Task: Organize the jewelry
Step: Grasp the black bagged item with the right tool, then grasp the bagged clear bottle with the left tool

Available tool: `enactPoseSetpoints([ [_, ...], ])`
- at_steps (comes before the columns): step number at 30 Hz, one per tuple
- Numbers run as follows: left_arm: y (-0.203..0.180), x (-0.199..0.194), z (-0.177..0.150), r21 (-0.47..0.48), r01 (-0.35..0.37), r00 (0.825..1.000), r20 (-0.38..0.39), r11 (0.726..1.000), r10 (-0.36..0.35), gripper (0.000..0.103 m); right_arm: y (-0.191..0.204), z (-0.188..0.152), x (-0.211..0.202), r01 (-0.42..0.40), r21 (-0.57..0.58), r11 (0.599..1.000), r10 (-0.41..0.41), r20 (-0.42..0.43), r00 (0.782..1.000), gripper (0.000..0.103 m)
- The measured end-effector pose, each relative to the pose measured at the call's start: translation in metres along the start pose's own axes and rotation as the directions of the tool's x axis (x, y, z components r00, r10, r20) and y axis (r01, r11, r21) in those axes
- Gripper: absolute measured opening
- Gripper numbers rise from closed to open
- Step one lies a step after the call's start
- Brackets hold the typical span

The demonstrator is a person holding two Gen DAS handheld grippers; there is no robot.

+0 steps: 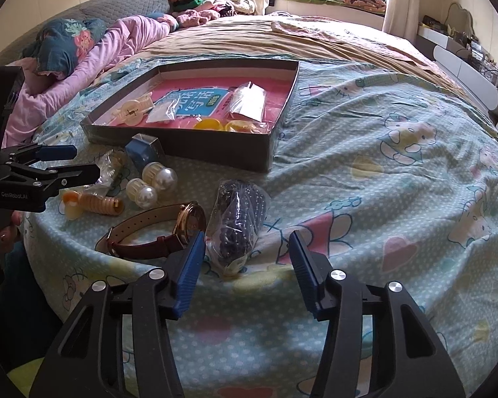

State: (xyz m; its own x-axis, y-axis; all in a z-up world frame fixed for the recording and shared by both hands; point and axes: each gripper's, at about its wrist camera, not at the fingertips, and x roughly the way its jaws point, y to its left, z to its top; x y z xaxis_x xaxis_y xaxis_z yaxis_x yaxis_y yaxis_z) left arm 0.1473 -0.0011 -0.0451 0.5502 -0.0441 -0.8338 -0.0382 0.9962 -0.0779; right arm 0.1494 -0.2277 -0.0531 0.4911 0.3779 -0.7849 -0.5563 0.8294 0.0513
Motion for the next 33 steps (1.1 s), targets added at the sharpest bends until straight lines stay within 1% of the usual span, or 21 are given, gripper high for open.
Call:
enactPoseSetpoints([
  [6,0.000,0.010,-0.001,0.005,-0.003,1.000,-0.019,1.000,0.003,0.093,-0.002,0.003,0.015,-0.018,-0.007,1.000,0.017,-0.009,1.000,0.045],
  [10,0.000,0.015,-0.002,0.004,0.005,1.000,-0.023,1.000,-0.005,0.093,-0.005,0.007,0.024,-0.046,0.001,0.999,0.046,-0.007,0.999,0.043],
  [12,0.000,0.017,-0.002,0.005,0.003,1.000,-0.024,1.000,-0.003,0.093,-0.005,0.008,0.027,-0.059,-0.001,0.998,0.059,-0.001,0.998,0.039],
  [16,0.000,0.022,-0.003,0.004,0.006,1.000,-0.028,1.000,-0.006,0.093,-0.006,0.010,0.028,-0.073,0.005,0.997,0.073,0.018,0.997,0.032],
  [21,-0.003,0.029,-0.003,0.009,0.012,1.000,-0.024,1.000,-0.011,0.093,-0.011,0.011,0.024,-0.076,0.030,0.997,0.075,0.037,0.997,0.030],
  [25,-0.006,0.032,0.001,0.017,0.016,1.000,-0.008,1.000,-0.016,0.082,-0.016,0.010,0.019,-0.069,0.051,0.996,0.067,0.043,0.997,0.030],
  [27,-0.008,0.033,0.001,0.025,0.022,1.000,-0.004,0.999,-0.022,0.072,-0.018,0.010,0.016,-0.063,0.058,0.996,0.060,0.048,0.997,0.029],
  [28,-0.010,0.033,0.001,0.032,0.015,1.000,0.001,0.999,-0.015,0.058,-0.019,0.010,0.014,-0.063,0.062,0.996,0.060,0.051,0.997,0.029],
  [29,-0.012,0.033,0.001,0.047,-0.001,1.000,0.008,0.999,0.001,0.049,-0.019,0.011,0.013,-0.062,0.064,0.996,0.058,0.053,0.997,0.029],
  [30,-0.013,0.033,0.001,0.056,-0.006,1.000,0.007,0.998,0.006,0.049,-0.019,0.011,0.011,-0.058,0.066,0.996,0.055,0.058,0.997,0.029],
  [31,-0.013,0.032,0.001,0.060,-0.003,1.000,0.008,0.998,0.003,0.046,-0.019,0.012,0.010,-0.058,0.067,0.996,0.054,0.061,0.997,0.029],
  [33,-0.013,0.029,0.001,0.058,0.005,1.000,0.010,0.998,-0.006,0.044,-0.019,0.013,0.005,-0.057,0.069,0.996,0.052,0.070,0.996,0.029],
])
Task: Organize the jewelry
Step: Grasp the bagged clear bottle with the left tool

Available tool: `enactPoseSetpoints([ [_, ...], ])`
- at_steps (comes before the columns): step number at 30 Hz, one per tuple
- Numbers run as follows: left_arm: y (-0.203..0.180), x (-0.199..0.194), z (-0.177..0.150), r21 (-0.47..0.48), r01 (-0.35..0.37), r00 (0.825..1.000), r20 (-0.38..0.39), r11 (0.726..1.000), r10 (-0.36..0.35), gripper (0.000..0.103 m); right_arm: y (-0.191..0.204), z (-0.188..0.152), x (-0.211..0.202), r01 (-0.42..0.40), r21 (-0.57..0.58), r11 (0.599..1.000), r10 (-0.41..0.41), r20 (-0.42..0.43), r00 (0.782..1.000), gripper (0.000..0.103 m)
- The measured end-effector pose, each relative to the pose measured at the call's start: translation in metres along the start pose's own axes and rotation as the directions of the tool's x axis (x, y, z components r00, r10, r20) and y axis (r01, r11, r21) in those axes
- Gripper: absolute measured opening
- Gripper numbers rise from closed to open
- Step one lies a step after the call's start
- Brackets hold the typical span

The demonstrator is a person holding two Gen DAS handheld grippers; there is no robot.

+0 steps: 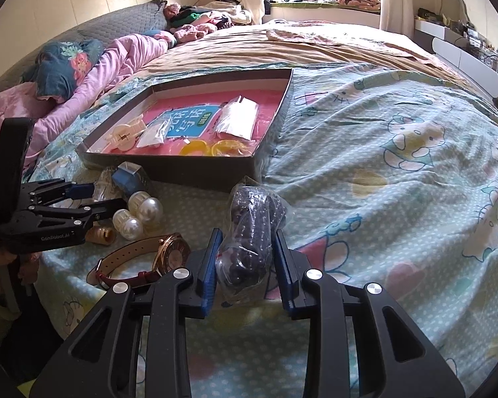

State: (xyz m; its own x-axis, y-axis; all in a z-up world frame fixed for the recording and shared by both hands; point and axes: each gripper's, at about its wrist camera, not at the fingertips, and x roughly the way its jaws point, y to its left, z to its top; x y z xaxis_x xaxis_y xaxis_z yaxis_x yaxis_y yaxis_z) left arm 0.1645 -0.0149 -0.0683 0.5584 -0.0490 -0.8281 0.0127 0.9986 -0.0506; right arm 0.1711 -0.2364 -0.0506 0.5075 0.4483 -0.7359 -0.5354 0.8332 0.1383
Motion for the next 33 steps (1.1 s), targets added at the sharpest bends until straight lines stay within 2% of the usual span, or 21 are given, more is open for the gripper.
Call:
enactPoseSetpoints([
  [1,0.001,-0.002,0.000,-0.002,0.007,1.000,0.003,1.000,-0.007,0.042,0.001,0.000,-0.002,-0.001,0.000,1.000,0.001,0.002,1.000,0.029],
  [2,0.001,-0.005,0.000,-0.003,0.012,1.000,0.005,1.000,-0.012,0.036,0.001,0.001,-0.004,-0.001,-0.001,1.000,0.001,0.004,1.000,0.029],
  [15,0.017,-0.052,0.012,-0.044,0.052,0.992,0.114,0.998,-0.046,0.036,0.022,0.016,-0.025,-0.022,-0.034,0.999,0.023,0.045,0.999,0.029],
  [33,0.067,-0.086,0.024,-0.149,-0.007,0.977,0.209,0.989,0.038,0.036,0.065,0.044,-0.022,-0.076,-0.103,0.992,0.082,0.064,0.995,0.029],
])
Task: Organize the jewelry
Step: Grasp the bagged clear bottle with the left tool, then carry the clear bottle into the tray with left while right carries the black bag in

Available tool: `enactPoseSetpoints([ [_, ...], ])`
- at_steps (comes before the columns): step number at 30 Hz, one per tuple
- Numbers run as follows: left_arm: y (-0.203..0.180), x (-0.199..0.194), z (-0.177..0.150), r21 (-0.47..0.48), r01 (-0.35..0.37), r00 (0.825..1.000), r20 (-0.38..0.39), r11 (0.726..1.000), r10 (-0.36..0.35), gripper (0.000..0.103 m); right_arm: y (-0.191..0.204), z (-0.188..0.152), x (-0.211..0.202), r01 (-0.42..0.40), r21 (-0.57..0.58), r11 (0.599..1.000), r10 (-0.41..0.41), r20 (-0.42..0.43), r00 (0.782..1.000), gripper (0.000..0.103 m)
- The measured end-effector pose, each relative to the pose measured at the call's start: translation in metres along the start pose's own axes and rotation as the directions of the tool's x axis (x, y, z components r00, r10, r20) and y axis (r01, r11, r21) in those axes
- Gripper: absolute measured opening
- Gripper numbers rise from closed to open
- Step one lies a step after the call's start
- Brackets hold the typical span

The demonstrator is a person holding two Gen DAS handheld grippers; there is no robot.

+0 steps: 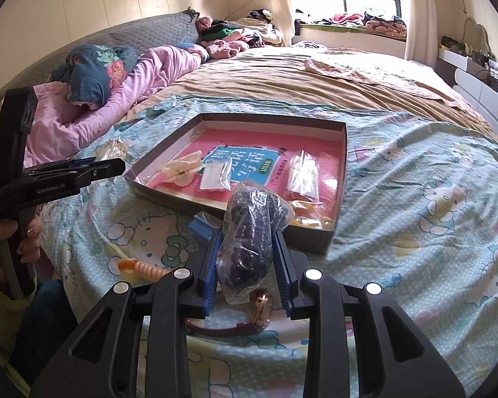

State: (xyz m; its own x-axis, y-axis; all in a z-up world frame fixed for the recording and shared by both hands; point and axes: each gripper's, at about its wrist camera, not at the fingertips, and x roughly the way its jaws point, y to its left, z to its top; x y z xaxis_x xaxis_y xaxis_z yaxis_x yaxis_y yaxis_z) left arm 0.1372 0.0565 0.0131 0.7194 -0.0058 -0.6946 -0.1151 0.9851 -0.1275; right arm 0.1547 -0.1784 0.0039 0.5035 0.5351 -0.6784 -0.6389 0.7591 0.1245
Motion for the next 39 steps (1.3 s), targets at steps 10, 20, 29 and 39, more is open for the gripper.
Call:
enactPoseSetpoints([
  [10,0.021,0.002,0.005,-0.046,-0.020,1.000,0.010,0.999,0.020,0.035,0.016,0.015,0.009,-0.025,-0.028,0.999,0.026,0.017,1.000,0.028],
  [20,0.020,0.008,0.014,-0.048,0.001,1.000,0.008,0.999,-0.001,0.035,0.019,0.037,0.013,-0.021,-0.029,0.999,0.023,0.059,0.998,0.028],
  [29,0.008,0.022,0.037,-0.024,0.060,0.998,-0.019,0.998,-0.061,0.035,0.000,0.055,0.017,0.015,-0.001,1.000,-0.015,0.093,0.996,0.028],
  [39,-0.013,0.049,0.060,0.044,0.086,0.996,-0.038,0.995,-0.085,0.035,-0.025,0.069,0.030,0.070,0.041,0.997,-0.074,0.097,0.993,0.028],
])
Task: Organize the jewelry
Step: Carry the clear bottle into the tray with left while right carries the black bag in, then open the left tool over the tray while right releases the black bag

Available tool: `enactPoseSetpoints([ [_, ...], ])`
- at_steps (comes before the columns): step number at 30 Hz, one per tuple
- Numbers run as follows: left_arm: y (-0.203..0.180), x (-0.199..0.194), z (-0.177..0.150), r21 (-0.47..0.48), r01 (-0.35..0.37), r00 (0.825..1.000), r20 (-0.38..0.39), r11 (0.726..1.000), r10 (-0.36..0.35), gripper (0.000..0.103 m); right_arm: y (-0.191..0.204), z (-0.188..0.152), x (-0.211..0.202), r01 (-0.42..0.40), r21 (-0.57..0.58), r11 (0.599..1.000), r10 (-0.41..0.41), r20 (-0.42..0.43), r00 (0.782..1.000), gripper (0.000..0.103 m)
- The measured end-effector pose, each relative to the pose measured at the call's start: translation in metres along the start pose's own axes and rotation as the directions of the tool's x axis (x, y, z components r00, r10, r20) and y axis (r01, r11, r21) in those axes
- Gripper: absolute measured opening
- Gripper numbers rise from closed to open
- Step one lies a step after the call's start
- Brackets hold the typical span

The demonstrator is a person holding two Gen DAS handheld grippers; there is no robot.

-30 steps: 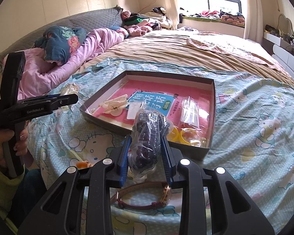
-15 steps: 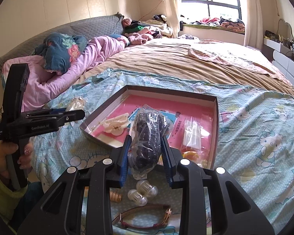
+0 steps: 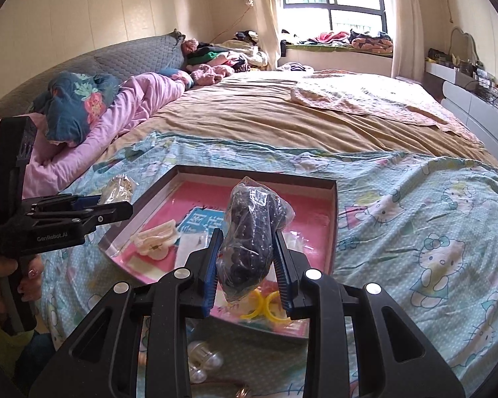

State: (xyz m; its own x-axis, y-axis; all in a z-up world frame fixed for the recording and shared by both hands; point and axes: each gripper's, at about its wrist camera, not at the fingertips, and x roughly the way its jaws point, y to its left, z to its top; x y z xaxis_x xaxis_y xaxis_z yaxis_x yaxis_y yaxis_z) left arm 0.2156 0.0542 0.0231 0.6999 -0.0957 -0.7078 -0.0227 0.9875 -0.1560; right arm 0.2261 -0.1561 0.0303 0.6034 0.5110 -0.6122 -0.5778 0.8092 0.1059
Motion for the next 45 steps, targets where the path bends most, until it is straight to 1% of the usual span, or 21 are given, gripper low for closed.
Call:
enactPoseSetpoints([
  [3,-0.007,0.008,0.005,0.030,0.011,1.000,-0.001,1.000,-0.011,0.035,-0.004,0.002,0.005,0.017,0.005,1.000,-0.017,-0.007,1.000,0.028],
  [6,-0.011,0.013,0.005,0.039,0.020,1.000,0.004,0.999,-0.020,0.035,-0.007,0.003,0.010,0.034,0.006,0.999,-0.034,-0.017,0.999,0.028],
  [17,-0.018,0.045,-0.002,0.059,0.079,0.995,-0.061,0.995,-0.076,0.035,-0.024,-0.002,0.036,0.094,0.030,0.995,-0.092,-0.073,0.993,0.028],
  [22,-0.024,0.060,-0.008,0.071,0.108,0.991,-0.085,0.992,-0.101,0.032,-0.030,-0.008,0.046,0.104,0.040,0.994,-0.100,-0.106,0.989,0.028],
  [25,-0.025,0.063,-0.010,0.073,0.112,0.990,-0.093,0.991,-0.106,0.030,-0.031,-0.011,0.052,0.106,0.042,0.993,-0.100,-0.122,0.987,0.028],
  [35,-0.028,0.070,-0.019,0.085,0.104,0.988,-0.125,0.991,-0.093,0.030,-0.029,-0.019,0.065,0.096,0.046,0.994,-0.088,-0.162,0.983,0.029],
  [45,-0.028,0.068,-0.023,0.085,0.098,0.987,-0.136,0.992,-0.086,0.030,-0.027,-0.021,0.070,0.101,0.056,0.993,-0.089,-0.179,0.980,0.031],
])
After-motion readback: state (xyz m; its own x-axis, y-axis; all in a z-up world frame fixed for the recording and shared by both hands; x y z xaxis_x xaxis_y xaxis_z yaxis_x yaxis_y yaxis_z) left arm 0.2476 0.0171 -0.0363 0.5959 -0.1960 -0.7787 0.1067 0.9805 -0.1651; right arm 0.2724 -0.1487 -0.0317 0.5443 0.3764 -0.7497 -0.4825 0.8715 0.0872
